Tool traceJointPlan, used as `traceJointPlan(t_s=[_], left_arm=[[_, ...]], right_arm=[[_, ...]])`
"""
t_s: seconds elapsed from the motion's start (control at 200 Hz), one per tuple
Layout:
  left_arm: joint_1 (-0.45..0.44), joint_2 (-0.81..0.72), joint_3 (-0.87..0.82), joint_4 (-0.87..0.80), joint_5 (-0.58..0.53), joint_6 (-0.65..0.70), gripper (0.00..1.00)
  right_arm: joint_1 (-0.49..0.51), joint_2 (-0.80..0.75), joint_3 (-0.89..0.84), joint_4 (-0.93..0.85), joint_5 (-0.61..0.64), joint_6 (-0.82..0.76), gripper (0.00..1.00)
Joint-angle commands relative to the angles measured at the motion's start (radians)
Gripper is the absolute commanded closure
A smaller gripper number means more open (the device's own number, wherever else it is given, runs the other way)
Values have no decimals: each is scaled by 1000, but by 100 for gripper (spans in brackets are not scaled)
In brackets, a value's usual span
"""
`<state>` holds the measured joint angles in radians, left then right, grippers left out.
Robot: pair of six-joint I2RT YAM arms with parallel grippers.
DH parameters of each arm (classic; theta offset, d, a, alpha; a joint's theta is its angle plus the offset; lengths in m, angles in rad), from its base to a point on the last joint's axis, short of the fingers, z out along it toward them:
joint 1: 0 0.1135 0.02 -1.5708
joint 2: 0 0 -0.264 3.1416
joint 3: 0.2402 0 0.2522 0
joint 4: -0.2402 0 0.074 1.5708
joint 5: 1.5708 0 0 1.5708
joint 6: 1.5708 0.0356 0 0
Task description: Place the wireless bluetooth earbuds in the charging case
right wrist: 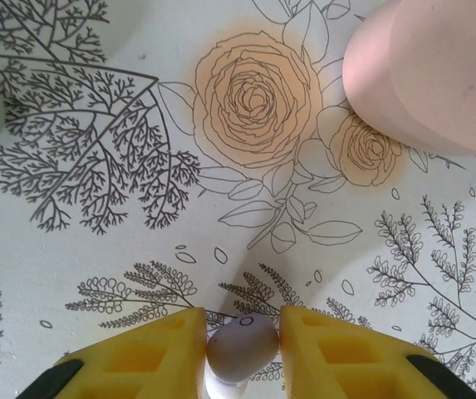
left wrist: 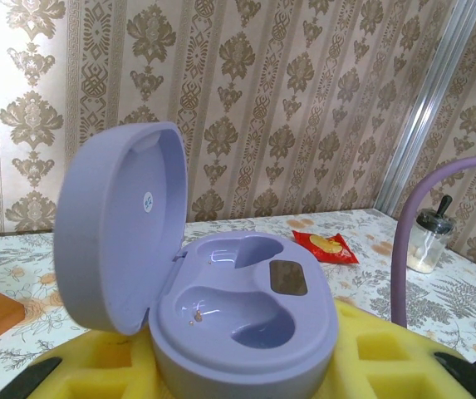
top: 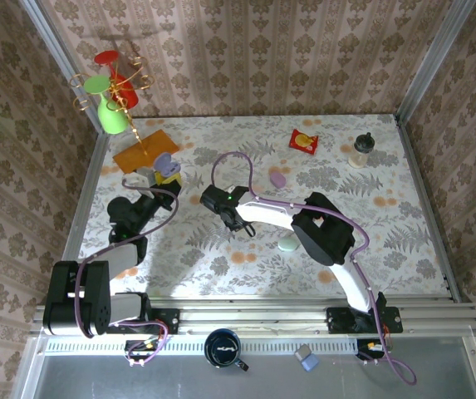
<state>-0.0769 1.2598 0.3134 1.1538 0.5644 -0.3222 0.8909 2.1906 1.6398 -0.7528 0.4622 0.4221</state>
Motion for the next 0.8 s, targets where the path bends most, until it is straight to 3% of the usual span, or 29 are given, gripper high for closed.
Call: traceJointPlan(t_s=[0.0, 0.125, 0.31, 0.795], left_arm=[[5, 10, -2, 51, 21, -26, 75], [6, 24, -1, 72, 27, -33, 75], [5, 33, -1, 85, 35, -41, 75], [5, 33, 1, 87, 37, -42, 75]], right_arm=[[1, -33, -10, -45, 36, 8, 72], [1, -35, -11, -50, 36, 8, 72], [3, -38, -10, -70, 54, 6, 52], [-2, -114, -94, -107, 91, 10, 52]])
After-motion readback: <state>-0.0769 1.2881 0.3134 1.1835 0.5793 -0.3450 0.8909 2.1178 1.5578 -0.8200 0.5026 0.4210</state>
